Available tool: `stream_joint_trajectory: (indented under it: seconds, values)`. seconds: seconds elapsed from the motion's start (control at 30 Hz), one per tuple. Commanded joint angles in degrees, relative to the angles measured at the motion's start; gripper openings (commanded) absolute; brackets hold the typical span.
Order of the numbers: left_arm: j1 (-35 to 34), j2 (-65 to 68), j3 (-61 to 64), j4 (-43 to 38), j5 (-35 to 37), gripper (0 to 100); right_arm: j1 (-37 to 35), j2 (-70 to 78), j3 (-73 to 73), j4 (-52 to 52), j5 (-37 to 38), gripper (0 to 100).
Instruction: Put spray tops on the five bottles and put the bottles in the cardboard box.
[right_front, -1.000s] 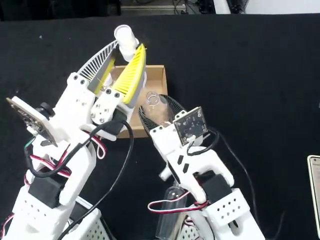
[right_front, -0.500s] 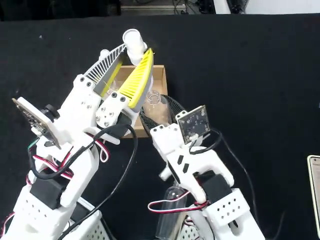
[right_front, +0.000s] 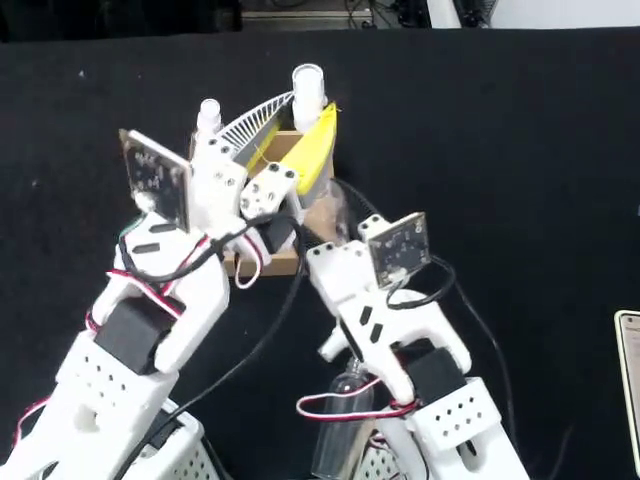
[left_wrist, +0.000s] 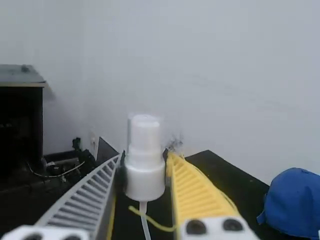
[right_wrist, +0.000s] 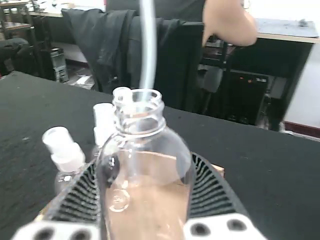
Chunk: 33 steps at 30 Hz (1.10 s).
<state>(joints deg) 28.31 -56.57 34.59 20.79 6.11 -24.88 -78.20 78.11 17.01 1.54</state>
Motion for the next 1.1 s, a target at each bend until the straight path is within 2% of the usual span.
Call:
stream_joint_trajectory:
  seconds: [0.0,0.07,0.23,0.67,0.73,0.9,1.07]
  values:
    - [0.48,1.14,-8.57,6.77,0.0,4,3.16,-1.89,-1.01,-1.93,-0.44,3.1]
    - [0.48,1.23,-10.15,9.05,0.0,7,3.25,-1.89,-1.01,-1.93,-0.53,3.1]
    - [0.48,1.23,-10.95,11.78,0.35,23,3.25,-1.89,-1.01,-1.93,-0.53,3.1]
    - [-0.04,0.53,-13.14,14.33,0.0,23,3.43,-1.45,-0.92,-1.93,-0.62,3.1]
    - [-0.66,0.53,-13.23,14.15,-0.09,23,3.43,-1.36,-1.27,-1.93,-2.64,3.1]
    - [-8.84,0.53,-15.25,13.89,-0.09,23,5.63,1.98,-4.88,-1.93,-6.07,3.1]
    - [-24.75,0.62,-16.13,13.98,-0.18,23,6.51,13.49,-8.22,-8.53,-5.71,3.1]
